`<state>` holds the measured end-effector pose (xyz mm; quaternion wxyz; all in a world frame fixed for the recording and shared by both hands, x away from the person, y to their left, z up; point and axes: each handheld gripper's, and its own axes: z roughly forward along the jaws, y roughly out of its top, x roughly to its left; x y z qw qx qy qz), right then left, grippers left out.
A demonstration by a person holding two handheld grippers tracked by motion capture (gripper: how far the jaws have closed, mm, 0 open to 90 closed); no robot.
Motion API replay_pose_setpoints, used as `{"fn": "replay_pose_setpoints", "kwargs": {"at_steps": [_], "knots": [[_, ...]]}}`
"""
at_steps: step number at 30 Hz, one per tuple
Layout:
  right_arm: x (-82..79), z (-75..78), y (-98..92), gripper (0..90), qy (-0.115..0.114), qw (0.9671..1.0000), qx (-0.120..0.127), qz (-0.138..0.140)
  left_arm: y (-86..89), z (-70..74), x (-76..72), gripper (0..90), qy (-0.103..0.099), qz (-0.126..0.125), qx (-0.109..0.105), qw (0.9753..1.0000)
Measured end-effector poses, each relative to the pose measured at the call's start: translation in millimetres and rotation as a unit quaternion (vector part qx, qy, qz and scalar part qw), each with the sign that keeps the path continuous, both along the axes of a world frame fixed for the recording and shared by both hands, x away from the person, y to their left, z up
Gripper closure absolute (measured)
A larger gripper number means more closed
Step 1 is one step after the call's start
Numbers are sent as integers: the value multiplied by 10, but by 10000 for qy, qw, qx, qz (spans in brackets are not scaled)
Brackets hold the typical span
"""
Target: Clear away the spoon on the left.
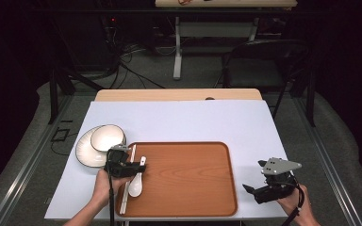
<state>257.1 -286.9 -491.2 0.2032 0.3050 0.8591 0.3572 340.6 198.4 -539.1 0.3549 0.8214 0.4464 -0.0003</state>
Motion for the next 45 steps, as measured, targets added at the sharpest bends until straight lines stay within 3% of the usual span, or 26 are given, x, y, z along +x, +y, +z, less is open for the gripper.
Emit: {"fn": "replay_pose_setpoints", "kwargs": {"at_steps": [11,19,24,37,45], "knots": [[-20,20,-1,45,-58,10000,-6,26,51,47,-42,455,-48,-97,8,9999],[-23,21,-13,43,-62,10000,12,-4,117,197,-137,245,-297,-260,122,9991],[-18,17,-17,36,-77,10000,37,-17,184,282,-200,157,-469,-128,236,9985],[-15,26,-57,0,-189,9996,161,-131,395,543,-280,115,-758,85,311,9966],[-24,27,-73,0,-240,9994,144,-185,551,638,-281,96,-787,301,336,9959]]}}
